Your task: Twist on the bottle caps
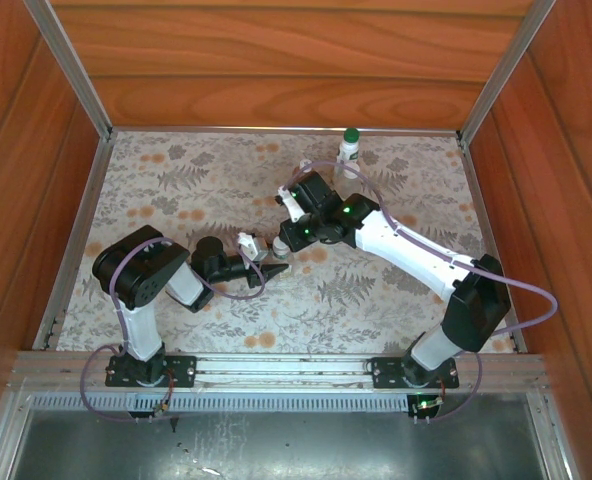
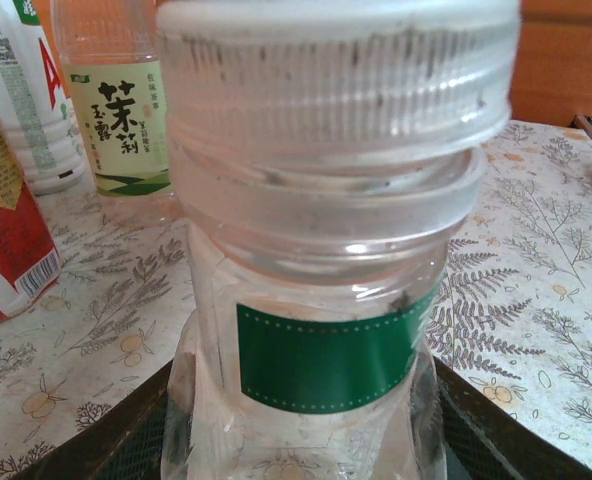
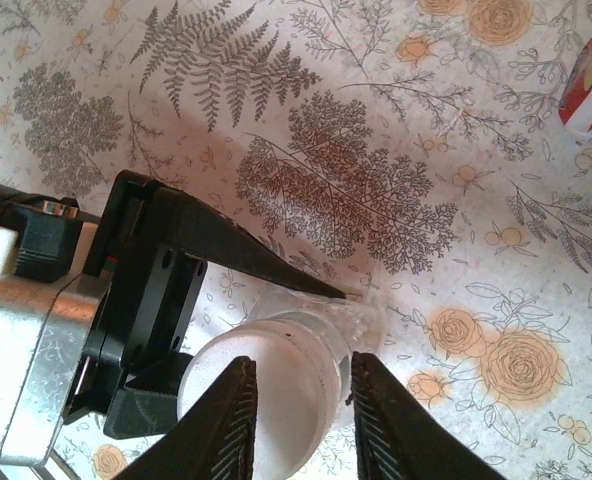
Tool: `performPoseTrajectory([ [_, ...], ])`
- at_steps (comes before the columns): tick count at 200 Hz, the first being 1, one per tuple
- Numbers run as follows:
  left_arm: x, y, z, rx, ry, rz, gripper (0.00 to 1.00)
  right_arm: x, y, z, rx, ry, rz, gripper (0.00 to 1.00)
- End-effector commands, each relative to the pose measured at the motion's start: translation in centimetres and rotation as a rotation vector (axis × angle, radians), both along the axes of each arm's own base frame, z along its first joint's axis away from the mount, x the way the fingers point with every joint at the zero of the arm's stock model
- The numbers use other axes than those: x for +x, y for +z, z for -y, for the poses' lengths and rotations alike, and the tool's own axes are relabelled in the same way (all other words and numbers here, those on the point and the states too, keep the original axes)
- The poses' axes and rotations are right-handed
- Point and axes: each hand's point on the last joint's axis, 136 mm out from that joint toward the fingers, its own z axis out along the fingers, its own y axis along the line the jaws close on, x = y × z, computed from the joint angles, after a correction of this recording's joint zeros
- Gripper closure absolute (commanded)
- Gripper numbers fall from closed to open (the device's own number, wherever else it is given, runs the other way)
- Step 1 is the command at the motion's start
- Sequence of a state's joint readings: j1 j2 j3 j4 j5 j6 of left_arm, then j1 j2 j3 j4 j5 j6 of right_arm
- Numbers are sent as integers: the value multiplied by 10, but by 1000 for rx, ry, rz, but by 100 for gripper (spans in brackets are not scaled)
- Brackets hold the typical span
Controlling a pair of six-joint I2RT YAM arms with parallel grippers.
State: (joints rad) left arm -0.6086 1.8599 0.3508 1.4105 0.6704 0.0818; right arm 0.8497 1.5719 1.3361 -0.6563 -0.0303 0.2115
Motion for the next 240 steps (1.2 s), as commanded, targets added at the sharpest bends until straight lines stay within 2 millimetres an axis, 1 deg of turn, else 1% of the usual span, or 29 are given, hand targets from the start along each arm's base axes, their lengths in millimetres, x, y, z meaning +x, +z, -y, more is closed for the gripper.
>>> performPoseTrajectory([
  [1, -2, -12, -2, 34, -9, -31, 47, -28, -30, 14, -80, 43, -140, 66],
  [12, -2, -13, -2, 35, -9, -33, 47, -34, -31, 16, -80, 55, -157, 66],
  [29, -2, -12, -1, 33, -9, -31, 47, -38, -36, 22, -94, 46, -167, 69],
  [45, -2, -12, -1, 33, -12, -32, 47, -38, -41, 28, -110, 30, -166, 73],
  [95, -2, -12, -2, 34, -9, -32, 47, -41, -59, 42, -185, 3, -188, 74],
  [123, -2, -12, -2, 34, -9, -31, 47, -46, -77, 54, -235, -24, -207, 76],
  [151, -1, -11, -3, 34, -4, -26, 47, -54, -92, 62, -253, -26, -235, 77],
  [176, -1, -12, -2, 35, -5, -31, 47, -60, -108, 72, -293, -40, -256, 77],
  [216, -1, -11, -3, 34, -4, -29, 47, -66, -120, 82, -303, -75, -269, 78],
  [240, -1, -12, -3, 35, -3, -32, 47, -68, -119, 82, -293, -94, -279, 80],
])
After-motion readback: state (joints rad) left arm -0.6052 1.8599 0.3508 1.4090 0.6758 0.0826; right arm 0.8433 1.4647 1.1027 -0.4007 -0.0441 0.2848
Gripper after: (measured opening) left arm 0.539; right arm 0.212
